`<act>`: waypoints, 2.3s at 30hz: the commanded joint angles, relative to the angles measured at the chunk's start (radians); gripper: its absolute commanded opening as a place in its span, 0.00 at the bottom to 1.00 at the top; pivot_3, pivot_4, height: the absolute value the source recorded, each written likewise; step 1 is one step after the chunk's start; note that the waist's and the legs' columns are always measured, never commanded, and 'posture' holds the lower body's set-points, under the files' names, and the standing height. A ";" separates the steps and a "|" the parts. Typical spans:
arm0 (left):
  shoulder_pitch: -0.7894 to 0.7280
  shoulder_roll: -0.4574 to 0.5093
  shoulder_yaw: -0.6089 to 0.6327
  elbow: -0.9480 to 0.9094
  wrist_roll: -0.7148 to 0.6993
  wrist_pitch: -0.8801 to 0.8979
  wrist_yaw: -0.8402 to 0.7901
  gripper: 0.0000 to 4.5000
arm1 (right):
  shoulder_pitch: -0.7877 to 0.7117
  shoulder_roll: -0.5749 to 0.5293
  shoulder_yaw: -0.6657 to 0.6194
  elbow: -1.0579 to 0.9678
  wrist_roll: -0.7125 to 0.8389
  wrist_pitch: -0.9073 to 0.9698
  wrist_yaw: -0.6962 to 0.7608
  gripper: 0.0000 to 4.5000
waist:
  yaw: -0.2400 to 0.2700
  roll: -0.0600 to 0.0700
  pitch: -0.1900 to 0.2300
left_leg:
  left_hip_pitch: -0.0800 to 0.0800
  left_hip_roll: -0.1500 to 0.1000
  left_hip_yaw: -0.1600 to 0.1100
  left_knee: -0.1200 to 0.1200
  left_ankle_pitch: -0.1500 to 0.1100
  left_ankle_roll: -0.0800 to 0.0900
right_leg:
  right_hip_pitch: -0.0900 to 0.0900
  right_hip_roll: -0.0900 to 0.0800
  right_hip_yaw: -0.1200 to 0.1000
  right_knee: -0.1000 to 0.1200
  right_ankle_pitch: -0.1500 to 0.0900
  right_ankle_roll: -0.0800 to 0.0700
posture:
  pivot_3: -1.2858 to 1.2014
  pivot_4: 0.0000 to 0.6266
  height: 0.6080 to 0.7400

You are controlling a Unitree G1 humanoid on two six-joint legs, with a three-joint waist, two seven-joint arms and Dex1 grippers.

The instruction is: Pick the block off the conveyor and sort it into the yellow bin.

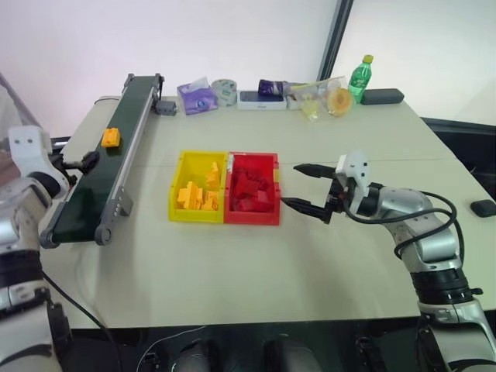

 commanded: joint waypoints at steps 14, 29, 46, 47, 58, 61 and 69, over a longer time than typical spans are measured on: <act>-0.218 -0.032 -0.123 0.425 0.127 -0.199 -0.078 0.93 | 0.018 -0.015 -0.029 -0.091 0.023 0.041 -0.022 1.00 | -0.008 0.000 0.000 | 0.000 0.000 0.001 0.000 0.000 0.000 | -0.001 0.000 0.000 0.000 0.000 0.000 | 0.52 0.24 1.00; -0.073 -0.007 -0.072 -0.061 -0.023 -0.090 -0.228 0.30 | 0.016 -0.010 -0.030 -0.071 0.021 0.025 -0.023 1.00 | -0.007 0.000 0.000 | 0.000 0.000 0.001 0.001 0.000 0.000 | -0.001 0.000 0.000 0.001 0.000 0.000 | 0.52 0.24 1.00; 0.017 -0.190 -0.335 -0.394 -0.075 0.031 -0.339 0.30 | 0.035 0.005 -0.045 -0.081 0.029 0.005 -0.050 1.00 | -0.004 0.000 0.000 | -0.001 0.001 -0.006 0.007 0.000 0.000 | 0.004 0.001 -0.001 0.002 0.000 0.000 | 0.52 0.24 1.00; 0.008 -0.203 -0.338 -0.376 -0.065 0.024 -0.329 0.30 | 0.040 0.004 -0.047 -0.084 0.029 0.005 -0.050 1.00 | -0.004 0.000 0.000 | -0.001 0.001 -0.006 0.007 0.000 0.000 | 0.004 0.001 -0.001 0.002 0.000 0.000 | 0.52 0.24 1.00; -0.058 -0.296 -0.325 -0.247 -0.051 -0.004 -0.292 0.59 | 0.053 0.001 -0.057 -0.114 0.041 0.013 -0.071 1.00 | -0.002 0.000 0.000 | -0.001 0.001 -0.007 0.007 0.000 0.000 | 0.004 0.001 -0.001 0.002 0.000 0.001 | 0.52 0.24 1.00; -0.050 -0.285 -0.325 -0.254 -0.035 -0.038 -0.296 0.92 | 0.062 -0.001 -0.060 -0.123 0.040 0.013 -0.072 1.00 | -0.002 0.000 0.000 | -0.001 0.001 -0.007 0.007 0.000 0.000 | 0.004 0.001 -0.001 0.002 0.000 0.001 | 0.52 0.24 1.00; 0.033 -0.148 -0.146 -0.399 -0.131 0.065 -0.290 0.99 | 0.068 -0.003 -0.061 -0.112 0.038 0.006 -0.064 1.00 | -0.010 0.000 0.000 | -0.001 0.001 -0.009 0.007 0.000 0.000 | 0.004 0.001 -0.001 0.002 -0.001 0.001 | 0.52 0.24 1.00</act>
